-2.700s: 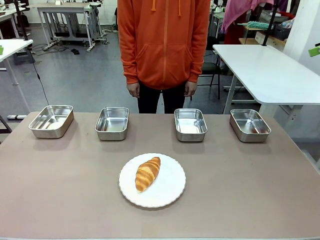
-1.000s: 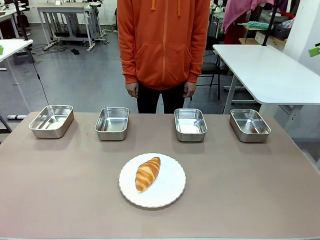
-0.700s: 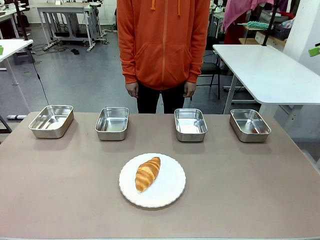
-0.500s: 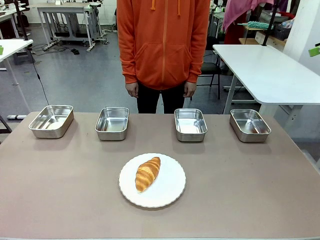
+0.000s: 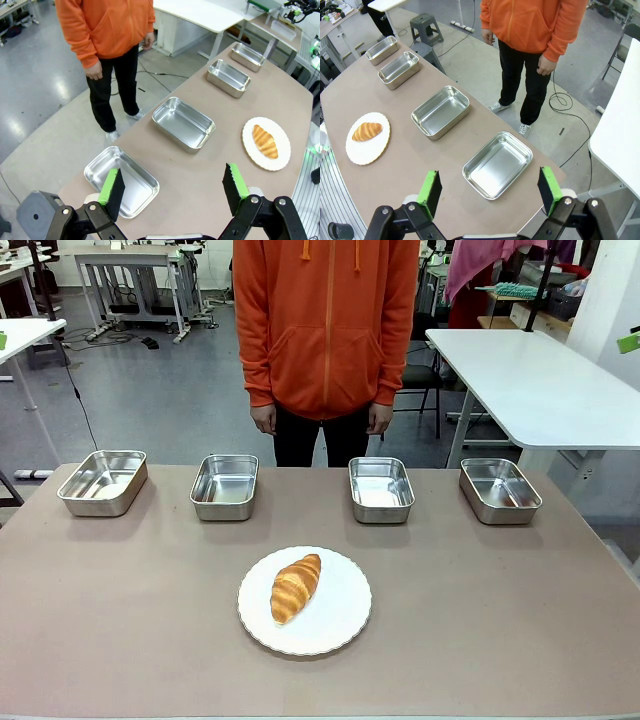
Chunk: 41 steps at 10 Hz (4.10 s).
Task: Place the bread in the container.
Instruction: Place the Butter Roll into the Airtight Container indicated by the human.
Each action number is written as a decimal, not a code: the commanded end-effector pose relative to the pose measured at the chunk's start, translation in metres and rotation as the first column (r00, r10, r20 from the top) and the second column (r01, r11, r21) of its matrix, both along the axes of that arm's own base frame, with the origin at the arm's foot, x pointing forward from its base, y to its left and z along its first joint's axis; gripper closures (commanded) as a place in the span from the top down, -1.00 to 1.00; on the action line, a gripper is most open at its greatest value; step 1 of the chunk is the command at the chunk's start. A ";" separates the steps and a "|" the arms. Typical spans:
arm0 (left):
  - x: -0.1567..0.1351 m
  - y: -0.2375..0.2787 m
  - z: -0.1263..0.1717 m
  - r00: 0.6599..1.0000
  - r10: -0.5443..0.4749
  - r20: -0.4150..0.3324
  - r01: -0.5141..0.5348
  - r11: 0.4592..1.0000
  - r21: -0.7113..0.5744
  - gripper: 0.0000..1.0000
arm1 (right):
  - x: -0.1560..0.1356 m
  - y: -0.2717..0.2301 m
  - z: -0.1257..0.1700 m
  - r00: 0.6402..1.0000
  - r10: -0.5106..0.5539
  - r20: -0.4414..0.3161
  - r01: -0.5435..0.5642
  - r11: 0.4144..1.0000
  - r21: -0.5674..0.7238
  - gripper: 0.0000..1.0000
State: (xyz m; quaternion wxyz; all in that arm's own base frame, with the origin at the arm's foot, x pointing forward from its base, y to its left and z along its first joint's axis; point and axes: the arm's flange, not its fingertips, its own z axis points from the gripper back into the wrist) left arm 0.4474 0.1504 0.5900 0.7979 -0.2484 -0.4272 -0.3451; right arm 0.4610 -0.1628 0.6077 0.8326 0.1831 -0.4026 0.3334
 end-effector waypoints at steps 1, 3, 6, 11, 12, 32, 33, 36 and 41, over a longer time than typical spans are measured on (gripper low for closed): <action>-0.002 0.001 0.000 1.000 -0.010 0.016 0.011 1.000 -0.016 1.00 | 0.000 0.001 0.001 1.000 0.005 0.014 -0.005 1.000 0.010 1.00; -0.002 0.001 0.000 1.000 -0.010 0.016 0.011 1.000 -0.016 1.00 | 0.000 0.001 0.001 1.000 0.005 0.014 -0.005 1.000 0.010 1.00; -0.002 0.001 0.000 1.000 -0.010 0.016 0.011 1.000 -0.016 1.00 | 0.000 0.001 0.001 1.000 0.005 0.014 -0.005 1.000 0.010 1.00; -0.002 0.001 0.000 1.000 -0.010 0.016 0.011 1.000 -0.016 1.00 | 0.000 0.001 0.001 1.000 0.005 0.014 -0.005 1.000 0.010 1.00; -0.002 0.001 0.000 1.000 -0.010 0.016 0.011 1.000 -0.016 1.00 | 0.000 0.001 0.001 1.000 0.005 0.014 -0.005 1.000 0.010 1.00; -0.002 0.001 0.000 1.000 -0.010 0.016 0.011 1.000 -0.016 1.00 | 0.000 0.001 0.001 1.000 0.005 0.014 -0.005 1.000 0.010 1.00; -0.002 0.001 0.000 1.000 -0.010 0.016 0.011 1.000 -0.016 1.00 | 0.000 0.001 0.001 1.000 0.005 0.014 -0.005 1.000 0.010 1.00; -0.002 0.001 0.000 1.000 -0.010 0.016 0.011 1.000 -0.016 1.00 | 0.000 0.001 0.001 1.000 0.005 0.014 -0.005 1.000 0.010 1.00; -0.002 0.001 0.000 1.000 -0.010 0.016 0.011 1.000 -0.016 1.00 | 0.000 0.001 0.001 1.000 0.005 0.014 -0.005 1.000 0.010 1.00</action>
